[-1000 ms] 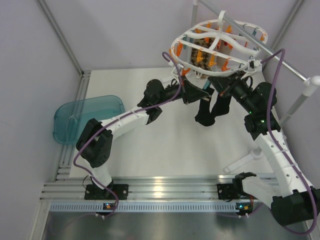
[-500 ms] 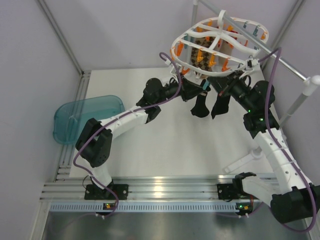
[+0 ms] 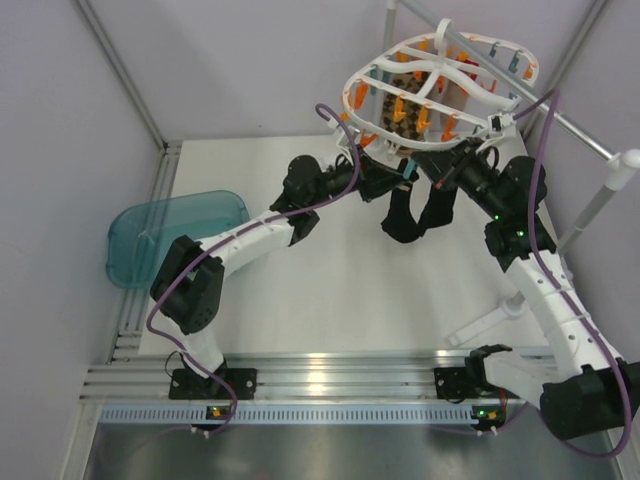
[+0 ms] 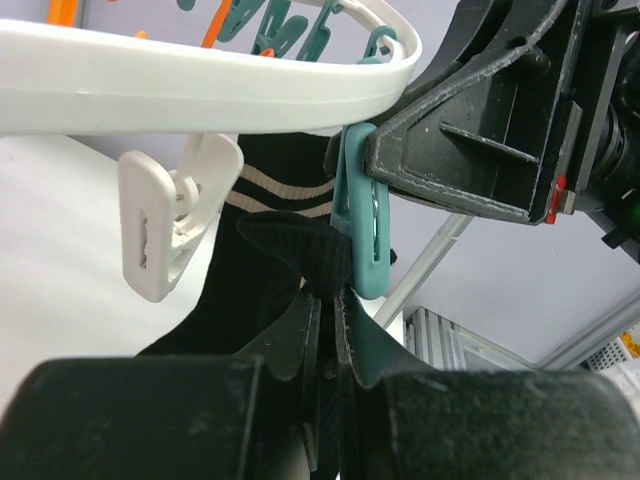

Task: Clip the socks to the hanger
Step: Clamp the sock onto the hanger.

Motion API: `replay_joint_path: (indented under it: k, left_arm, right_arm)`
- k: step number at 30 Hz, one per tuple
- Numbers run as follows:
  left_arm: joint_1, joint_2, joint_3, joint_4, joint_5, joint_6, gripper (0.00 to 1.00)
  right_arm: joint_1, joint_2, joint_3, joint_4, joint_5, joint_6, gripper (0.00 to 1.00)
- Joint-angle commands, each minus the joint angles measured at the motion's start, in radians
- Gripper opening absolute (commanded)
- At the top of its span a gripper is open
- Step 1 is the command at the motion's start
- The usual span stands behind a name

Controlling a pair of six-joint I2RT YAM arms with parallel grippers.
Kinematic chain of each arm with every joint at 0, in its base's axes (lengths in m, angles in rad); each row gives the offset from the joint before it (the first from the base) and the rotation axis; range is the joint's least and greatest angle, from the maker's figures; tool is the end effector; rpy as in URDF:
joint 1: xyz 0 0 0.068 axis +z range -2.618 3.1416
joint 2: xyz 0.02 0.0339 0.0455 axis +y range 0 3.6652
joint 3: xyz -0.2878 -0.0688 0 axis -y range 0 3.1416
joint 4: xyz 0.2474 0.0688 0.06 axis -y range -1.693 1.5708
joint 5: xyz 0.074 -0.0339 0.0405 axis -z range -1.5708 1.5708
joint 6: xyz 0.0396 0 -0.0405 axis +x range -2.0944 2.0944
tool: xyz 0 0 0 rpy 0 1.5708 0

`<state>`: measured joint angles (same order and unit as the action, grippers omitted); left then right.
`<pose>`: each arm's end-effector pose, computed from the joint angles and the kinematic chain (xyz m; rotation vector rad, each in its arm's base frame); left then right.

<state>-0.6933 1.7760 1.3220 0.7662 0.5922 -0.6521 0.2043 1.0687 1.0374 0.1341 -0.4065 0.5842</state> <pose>0.3158 -0.2912 0.3735 0.5990 1.3507 -1.4915 0.2323 0.0641 0.4293 -0.0536 1.5468 0.9295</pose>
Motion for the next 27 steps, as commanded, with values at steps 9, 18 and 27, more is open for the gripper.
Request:
replay_joint_path:
  k: [9, 18, 27]
  left_arm:
    - [-0.008, -0.073, -0.029, 0.162, 0.084, 0.008, 0.00]
    - [-0.008, -0.069, 0.000, 0.156, 0.064, -0.003, 0.00]
    - [-0.008, -0.063, 0.006, 0.147, 0.063, -0.001, 0.00]
  right_arm:
    - [-0.008, 0.025, 0.038, -0.011, -0.026, 0.052, 0.00]
    - [-0.008, 0.014, 0.033, -0.027, -0.061, 0.029, 0.09]
    - [-0.008, 0.016, 0.041, -0.044, -0.063, 0.028, 0.47]
